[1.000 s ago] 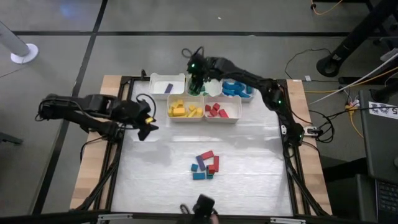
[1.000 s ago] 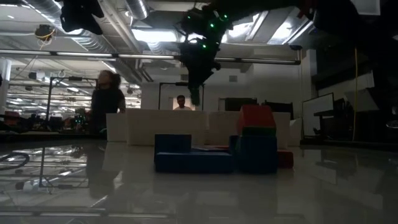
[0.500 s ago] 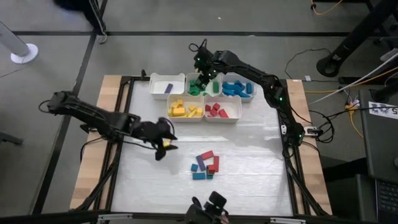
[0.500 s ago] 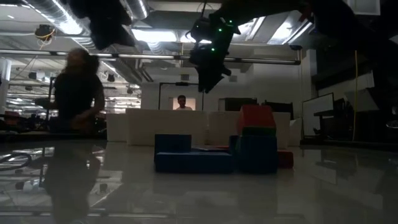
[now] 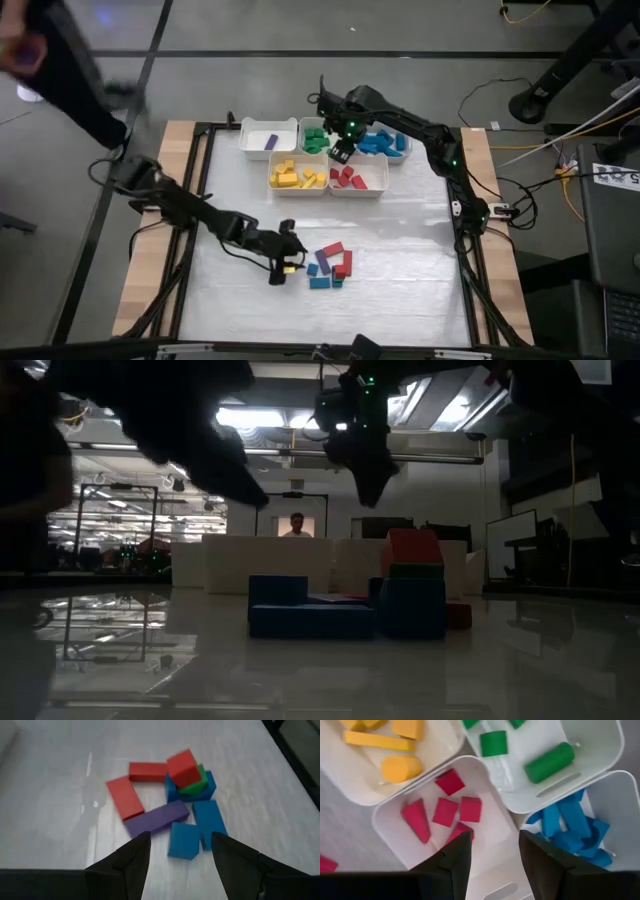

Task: Sort blocks
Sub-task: Put the blue block into the top right bin

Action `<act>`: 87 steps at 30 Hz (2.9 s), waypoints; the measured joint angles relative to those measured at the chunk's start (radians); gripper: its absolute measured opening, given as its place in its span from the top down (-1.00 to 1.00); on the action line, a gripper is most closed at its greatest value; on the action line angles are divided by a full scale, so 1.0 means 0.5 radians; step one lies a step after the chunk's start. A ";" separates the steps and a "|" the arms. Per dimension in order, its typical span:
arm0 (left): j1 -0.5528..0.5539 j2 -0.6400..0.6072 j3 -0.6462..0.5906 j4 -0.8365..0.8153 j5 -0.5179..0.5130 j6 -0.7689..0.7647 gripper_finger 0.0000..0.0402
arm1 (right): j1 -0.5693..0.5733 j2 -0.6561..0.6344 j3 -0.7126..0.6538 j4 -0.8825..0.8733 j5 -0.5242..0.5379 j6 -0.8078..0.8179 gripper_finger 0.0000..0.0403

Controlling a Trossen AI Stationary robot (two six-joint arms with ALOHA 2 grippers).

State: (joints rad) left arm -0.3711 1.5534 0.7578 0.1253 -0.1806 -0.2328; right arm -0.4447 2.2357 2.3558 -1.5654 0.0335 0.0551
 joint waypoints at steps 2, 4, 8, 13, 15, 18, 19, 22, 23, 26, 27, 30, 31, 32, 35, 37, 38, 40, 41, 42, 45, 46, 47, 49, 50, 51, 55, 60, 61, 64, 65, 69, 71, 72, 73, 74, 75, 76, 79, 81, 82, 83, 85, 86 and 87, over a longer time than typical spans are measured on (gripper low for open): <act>-0.006 0.093 0.000 0.083 0.023 0.001 0.02 | 0.022 -0.008 0.000 -0.002 0.007 0.000 0.18; -0.007 0.173 0.000 0.164 0.074 0.001 0.02 | 0.043 -0.008 0.001 -0.009 0.016 0.001 0.18; -0.007 0.296 0.000 0.280 0.123 0.029 0.02 | 0.066 -0.008 0.001 -0.011 0.014 0.012 0.18; -0.007 0.413 0.001 0.383 0.126 0.080 0.02 | 0.093 -0.008 0.001 -0.012 -0.001 0.096 0.18; -0.007 0.462 0.001 0.434 0.132 0.078 0.02 | 0.107 -0.007 0.001 -0.011 -0.003 0.101 0.18; -0.007 0.521 0.001 0.476 0.134 0.084 0.02 | 0.125 -0.007 0.001 -0.011 -0.025 0.107 0.18; -0.005 0.534 0.001 0.473 0.133 0.083 0.02 | 0.135 -0.007 0.001 -0.011 -0.038 0.116 0.18; 0.008 0.555 0.001 0.459 0.133 0.075 0.03 | 0.173 -0.012 0.001 -0.012 -0.057 0.165 0.18; 0.012 0.554 0.001 0.464 0.133 0.090 0.05 | 0.190 -0.017 0.001 -0.011 -0.058 0.179 0.18; 0.032 0.554 0.001 0.463 0.133 0.132 0.18 | 0.249 -0.070 0.000 -0.012 -0.061 0.198 0.18; 0.038 0.554 0.001 0.462 0.133 0.133 0.24 | 0.268 -0.096 0.000 -0.011 -0.061 0.205 0.18; 0.064 0.553 0.002 0.462 0.133 0.119 0.43 | 0.337 -0.181 0.000 -0.011 -0.062 0.279 0.18; 0.068 0.553 0.002 0.462 0.133 0.109 0.44 | 0.361 -0.213 0.000 -0.011 -0.062 0.308 0.18; 0.072 0.550 0.002 0.462 0.133 0.104 0.44 | 0.390 -0.246 0.000 -0.011 -0.061 0.347 0.18; 0.079 0.542 0.002 0.458 0.135 0.098 0.44 | 0.483 -0.362 0.000 -0.011 -0.062 0.452 0.18; 0.079 0.517 0.002 0.447 0.142 0.091 0.44 | 0.554 -0.430 0.001 -0.012 -0.062 0.523 0.18; 0.078 0.495 0.002 0.448 0.146 0.074 0.44 | 0.591 -0.462 0.001 -0.011 -0.062 0.563 0.18; 0.078 0.433 0.002 0.454 0.155 0.054 0.44 | 0.675 -0.520 0.001 -0.011 -0.050 0.626 0.18; 0.079 0.394 0.002 0.450 0.155 0.053 0.44 | 0.717 -0.548 0.001 -0.012 -0.035 0.663 0.18; 0.083 0.350 0.002 0.450 0.155 0.061 0.44 | 0.762 -0.573 0.001 -0.012 -0.022 0.692 0.18; 0.112 0.200 0.002 0.454 0.156 0.128 0.44 | 0.903 -0.629 0.001 -0.011 0.031 0.845 0.18; 0.130 0.152 0.002 0.457 0.156 0.166 0.44 | 0.956 -0.641 0.001 -0.012 0.053 0.901 0.18; 0.158 0.105 0.002 0.474 0.155 0.205 0.44 | 1.008 -0.650 0.001 -0.011 0.072 0.961 0.18; 0.221 0.016 0.002 0.470 0.148 0.302 0.44 | 1.113 -0.657 0.001 -0.012 0.126 1.087 0.18; 0.262 -0.014 0.002 0.488 0.147 0.354 0.44 | 1.167 -0.657 0.001 -0.011 0.152 1.157 0.18; 0.304 -0.038 0.002 0.512 0.146 0.404 0.44 | 1.220 -0.657 0.001 -0.011 0.176 1.230 0.18; 0.495 -0.063 0.018 0.660 0.140 0.597 0.44 | 1.426 -0.657 -0.011 -0.009 0.314 1.610 0.18; 0.745 -0.048 0.105 0.718 0.148 0.862 0.44 | 1.664 -0.655 -0.029 -0.011 0.590 2.211 0.18; 0.798 -0.048 0.119 0.721 0.152 0.918 0.44 | 1.709 -0.655 -0.029 -0.012 0.646 2.315 0.18; 0.956 -0.048 0.171 0.783 0.210 1.058 0.44 | 1.827 -0.655 -0.029 -0.011 0.788 2.611 0.18; 1.011 -0.048 0.193 0.787 0.238 1.080 0.44 | 1.861 -0.655 -0.029 -0.010 0.830 2.704 0.18; 1.209 -0.033 0.282 0.791 0.381 1.117 0.43 | 1.977 -0.640 -0.029 -0.001 0.966 3.019 0.18; 1.289 0.008 0.334 0.837 0.459 1.111 0.43 | 2.016 -0.616 -0.029 0.004 1.010 3.139 0.18; 1.324 0.044 0.357 0.852 0.507 1.107 0.43 | 2.033 -0.606 -0.029 0.002 1.021 3.193 0.18; 1.352 0.092 0.396 0.893 0.556 1.101 0.43 | 2.053 -0.590 -0.029 0.006 1.031 3.232 0.18; 1.375 0.145 0.444 0.925 0.596 1.095 0.43 | 2.066 -0.571 -0.029 0.015 1.032 3.247 0.18; 1.392 0.199 0.493 0.933 0.629 1.093 0.43 | 2.074 -0.549 -0.029 0.035 1.032 3.249 0.18; 1.409 0.253 0.549 0.927 0.653 1.094 0.43 | 2.089 -0.526 -0.029 0.066 1.028 3.247 0.18; 1.438 0.457 0.760 0.925 0.675 1.093 0.43 | 2.113 -0.447 -0.029 0.112 0.992 3.243 0.18; 1.450 0.617 0.927 0.921 0.694 1.094 0.43 | 2.132 -0.402 -0.029 0.129 0.950 3.248 0.18; 1.455 0.693 1.000 0.915 0.701 1.094 0.43 | 2.137 -0.381 -0.030 0.132 0.921 3.248 0.18; 1.458 0.766 1.078 0.905 0.706 1.093 0.43 | 2.135 -0.362 -0.029 0.148 0.893 3.249 0.18; 1.469 0.914 1.237 0.879 0.707 1.106 0.43 | 2.143 -0.339 -0.029 0.161 0.813 3.267 0.18; 1.473 0.979 1.307 0.850 0.708 1.111 0.43 | 2.149 -0.328 -0.029 0.163 0.769 3.287 0.18; 1.483 1.045 1.372 0.809 0.709 1.119 0.43 | 2.147 -0.323 -0.029 0.166 0.736 3.302 0.18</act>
State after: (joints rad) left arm 0.3705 2.0762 1.4437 0.5297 0.1738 0.3266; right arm 0.6289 2.0743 2.3413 -1.4822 0.4014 1.7061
